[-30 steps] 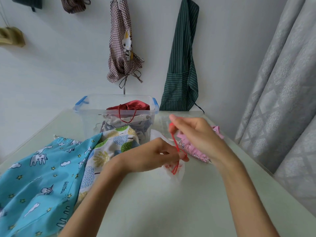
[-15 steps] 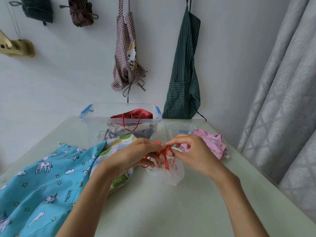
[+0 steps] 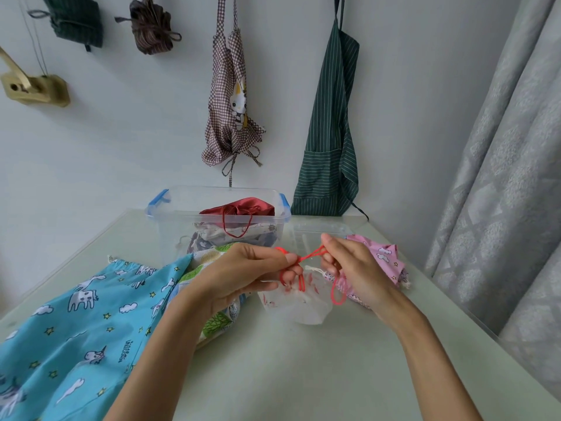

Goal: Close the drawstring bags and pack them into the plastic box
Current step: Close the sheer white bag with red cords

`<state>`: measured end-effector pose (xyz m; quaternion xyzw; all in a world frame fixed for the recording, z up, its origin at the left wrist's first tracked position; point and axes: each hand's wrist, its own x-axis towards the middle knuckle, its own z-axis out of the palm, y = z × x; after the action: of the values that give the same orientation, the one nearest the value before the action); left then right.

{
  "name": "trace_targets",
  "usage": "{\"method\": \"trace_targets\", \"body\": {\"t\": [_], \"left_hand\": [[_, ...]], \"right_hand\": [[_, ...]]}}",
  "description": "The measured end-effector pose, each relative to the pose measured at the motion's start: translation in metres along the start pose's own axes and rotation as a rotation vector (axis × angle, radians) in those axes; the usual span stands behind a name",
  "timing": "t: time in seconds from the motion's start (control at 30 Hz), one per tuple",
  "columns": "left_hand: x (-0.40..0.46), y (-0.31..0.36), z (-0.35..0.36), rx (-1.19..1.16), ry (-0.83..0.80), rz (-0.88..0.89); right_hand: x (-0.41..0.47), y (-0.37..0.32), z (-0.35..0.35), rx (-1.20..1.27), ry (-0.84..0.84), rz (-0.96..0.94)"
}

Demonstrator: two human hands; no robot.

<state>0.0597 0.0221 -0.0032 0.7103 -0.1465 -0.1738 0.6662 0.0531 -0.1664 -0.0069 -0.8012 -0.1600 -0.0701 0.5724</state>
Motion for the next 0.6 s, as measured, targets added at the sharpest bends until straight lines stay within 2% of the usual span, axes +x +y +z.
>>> {"method": "trace_targets", "body": {"t": [0.13,0.3,0.33,0.43,0.47,0.6], "left_hand": [[0.004,-0.001,0.0,-0.17,0.077,-0.006],[0.003,0.0,0.001,-0.215,0.174,-0.004],[0.003,0.0,0.002,-0.206,0.184,0.0],[0.002,-0.001,0.002,-0.188,0.191,0.009],[0.001,-0.001,0.003,-0.18,0.186,0.016],[0.002,-0.001,0.004,-0.095,0.188,0.077]], "right_hand": [[-0.008,-0.016,-0.009,-0.095,-0.096,-0.03],[-0.027,-0.038,-0.01,-0.395,-0.404,-0.003],[-0.027,-0.037,-0.01,-0.446,-0.384,-0.011],[-0.021,-0.03,-0.011,-0.512,-0.095,-0.049],[-0.017,-0.026,-0.009,-0.49,-0.058,-0.062],[-0.008,-0.008,0.006,-0.363,-0.141,-0.058]]}}
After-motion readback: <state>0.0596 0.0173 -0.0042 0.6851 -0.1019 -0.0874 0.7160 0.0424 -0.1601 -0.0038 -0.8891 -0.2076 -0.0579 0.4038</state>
